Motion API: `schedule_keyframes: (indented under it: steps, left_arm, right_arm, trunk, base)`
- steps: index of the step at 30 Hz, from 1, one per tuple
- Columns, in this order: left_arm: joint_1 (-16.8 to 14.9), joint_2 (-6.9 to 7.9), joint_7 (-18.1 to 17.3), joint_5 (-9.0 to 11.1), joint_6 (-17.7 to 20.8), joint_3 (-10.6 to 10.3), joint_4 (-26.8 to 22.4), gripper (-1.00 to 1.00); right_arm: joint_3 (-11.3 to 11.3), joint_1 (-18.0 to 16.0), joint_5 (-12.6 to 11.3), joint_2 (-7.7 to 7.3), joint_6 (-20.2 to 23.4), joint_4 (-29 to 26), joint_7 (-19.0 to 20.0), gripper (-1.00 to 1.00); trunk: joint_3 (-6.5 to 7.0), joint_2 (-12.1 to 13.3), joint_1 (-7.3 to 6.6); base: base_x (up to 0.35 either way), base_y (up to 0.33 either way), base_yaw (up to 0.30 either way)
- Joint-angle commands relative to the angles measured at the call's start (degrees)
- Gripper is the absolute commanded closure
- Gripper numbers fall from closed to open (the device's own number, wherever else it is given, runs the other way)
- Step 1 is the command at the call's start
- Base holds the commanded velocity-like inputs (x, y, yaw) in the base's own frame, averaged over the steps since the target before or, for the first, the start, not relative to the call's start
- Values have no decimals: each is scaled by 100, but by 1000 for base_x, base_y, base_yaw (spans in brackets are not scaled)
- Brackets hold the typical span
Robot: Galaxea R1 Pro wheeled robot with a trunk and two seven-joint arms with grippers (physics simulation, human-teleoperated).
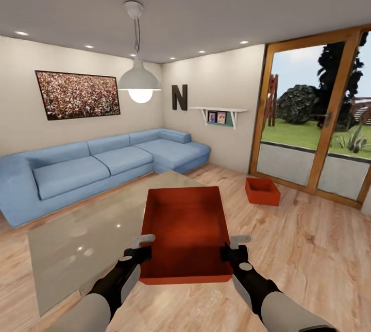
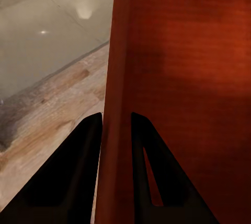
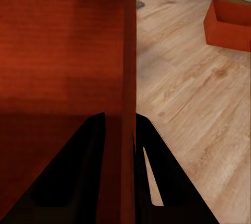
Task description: Move the two storage containers from the living room to the garage. In the garage, place one container on the floor and stack the other container on top of it (either order is fine).
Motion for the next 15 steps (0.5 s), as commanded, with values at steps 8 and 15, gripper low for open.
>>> schedule_keyframes:
  steps: [8,15]
  left_arm:
    - [3,44,242,-67,-330,-95,-18,100]
    - [3,46,242,-67,-330,-95,-19,100]
  right_arm:
    - [-80,-12,-165,-5,2,13,-18,100]
    - [-77,-12,-166,-1,-1,13,-18,100]
  trunk:
    - [-10,-8,2]
    - [-10,-8,2]
  base:
    - [0,0,269]
    - [0,0,269]
